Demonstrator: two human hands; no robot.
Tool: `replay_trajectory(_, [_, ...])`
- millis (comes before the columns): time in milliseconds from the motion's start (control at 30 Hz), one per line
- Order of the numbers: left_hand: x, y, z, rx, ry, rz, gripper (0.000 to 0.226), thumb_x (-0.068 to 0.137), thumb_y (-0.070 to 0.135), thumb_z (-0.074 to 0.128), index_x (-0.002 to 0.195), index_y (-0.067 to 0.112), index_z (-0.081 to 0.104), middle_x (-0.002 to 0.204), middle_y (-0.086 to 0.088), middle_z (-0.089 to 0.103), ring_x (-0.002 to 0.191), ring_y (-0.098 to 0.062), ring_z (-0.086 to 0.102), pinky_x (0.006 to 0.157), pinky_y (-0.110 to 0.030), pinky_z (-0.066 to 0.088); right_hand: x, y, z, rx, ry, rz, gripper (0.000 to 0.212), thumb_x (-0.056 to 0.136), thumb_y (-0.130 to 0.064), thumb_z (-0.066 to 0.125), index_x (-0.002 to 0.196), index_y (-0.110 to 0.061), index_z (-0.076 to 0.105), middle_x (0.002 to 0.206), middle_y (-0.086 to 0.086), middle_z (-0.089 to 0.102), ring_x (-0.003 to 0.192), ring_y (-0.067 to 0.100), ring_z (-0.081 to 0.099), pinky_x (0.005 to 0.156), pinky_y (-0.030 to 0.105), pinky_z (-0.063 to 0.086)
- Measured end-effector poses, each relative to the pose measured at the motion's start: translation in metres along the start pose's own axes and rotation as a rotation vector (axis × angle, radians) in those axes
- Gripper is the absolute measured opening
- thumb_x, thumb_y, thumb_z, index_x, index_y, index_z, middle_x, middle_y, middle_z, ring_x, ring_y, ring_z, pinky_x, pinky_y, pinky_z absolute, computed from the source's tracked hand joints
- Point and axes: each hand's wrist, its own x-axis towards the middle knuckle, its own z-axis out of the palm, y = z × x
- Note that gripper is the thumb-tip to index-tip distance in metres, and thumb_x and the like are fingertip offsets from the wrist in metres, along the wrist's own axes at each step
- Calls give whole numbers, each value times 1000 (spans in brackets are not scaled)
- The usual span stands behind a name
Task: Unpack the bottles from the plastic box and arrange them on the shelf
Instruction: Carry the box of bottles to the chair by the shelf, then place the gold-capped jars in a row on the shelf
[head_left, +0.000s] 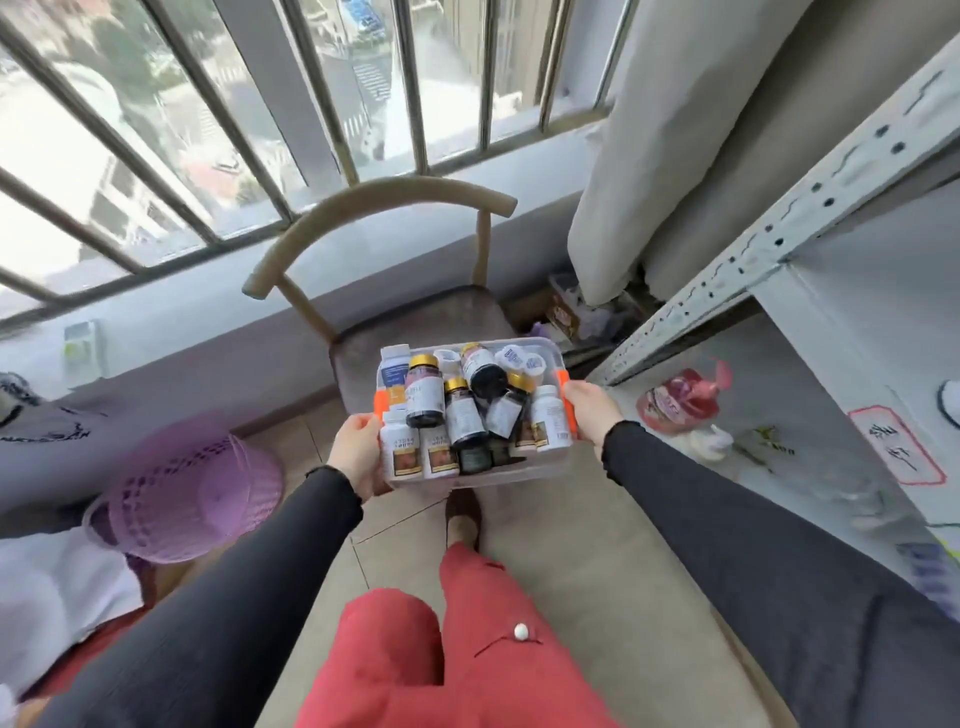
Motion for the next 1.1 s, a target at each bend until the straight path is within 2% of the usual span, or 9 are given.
replay_trajectory(100, [41,11,-5,-3,23,-44,27,104,11,43,81,7,56,72,-9,61,40,-5,59,37,-17,44,54,-6,19,-77,-21,-28,37,91,-49,48,100,-20,70,114,14,72,107,35,67,94,51,53])
replay_trajectory(200, [77,13,-15,-23,54,-74,21,104,18,46,99,5,61,90,-14,67,52,-10,63,41,-18,46,69,-28,39,-47,17,6,48,94,-55,54,112,-14,73,108,7,74,102,29,68,91,45,54])
replay_trajectory(333, [110,10,-23,-44,78,-146,22,105,22,46,113,5,57,92,-11,68,65,-16,65,40,-19,47,99,-36,59,-3,25,43,47,90,-54,59,118,-19,73,108,0,76,102,21,70,97,46,55])
replay_trajectory(500, [129,3,-32,-81,73,-204,29,104,25,50,122,2,52,99,-12,66,82,-22,65,70,-38,58,139,-36,73,-5,63,32,66,72,-70,60,115,-22,73,108,4,75,104,27,69,99,50,53])
replay_trajectory(600, [136,1,-37,-64,28,-232,37,103,23,50,128,-4,50,97,-14,61,84,-23,58,67,-34,54,133,-47,78,-28,64,-12,54,83,-55,54,118,-17,71,111,10,74,106,31,68,100,51,51])
replay_trajectory(767, [131,7,-43,13,-55,-238,21,103,20,50,109,5,63,99,-11,69,80,-18,64,64,-27,53,103,-74,83,-6,88,-7,35,101,-30,47,127,-16,66,124,14,68,112,30,65,93,38,51])
replay_trajectory(867, [133,17,-50,253,26,-167,39,99,34,54,126,6,61,110,-4,68,92,-15,64,73,-27,51,83,-91,89,-449,273,-166,44,100,-40,42,137,-22,59,138,10,60,126,35,51,106,45,43])
replay_trajectory(967, [131,41,-47,426,258,114,47,91,40,59,129,13,56,125,-5,57,114,-24,58,97,-40,50,53,-121,111,-721,326,-446,44,95,-48,49,131,-26,62,130,5,61,122,31,51,100,44,41])
replay_trajectory(1100, [122,78,-21,564,127,243,47,84,59,64,105,18,53,94,8,59,88,-13,60,68,-31,46,39,-136,148,-1062,141,-492,71,84,-72,53,136,-23,56,133,7,60,125,30,52,103,47,40])
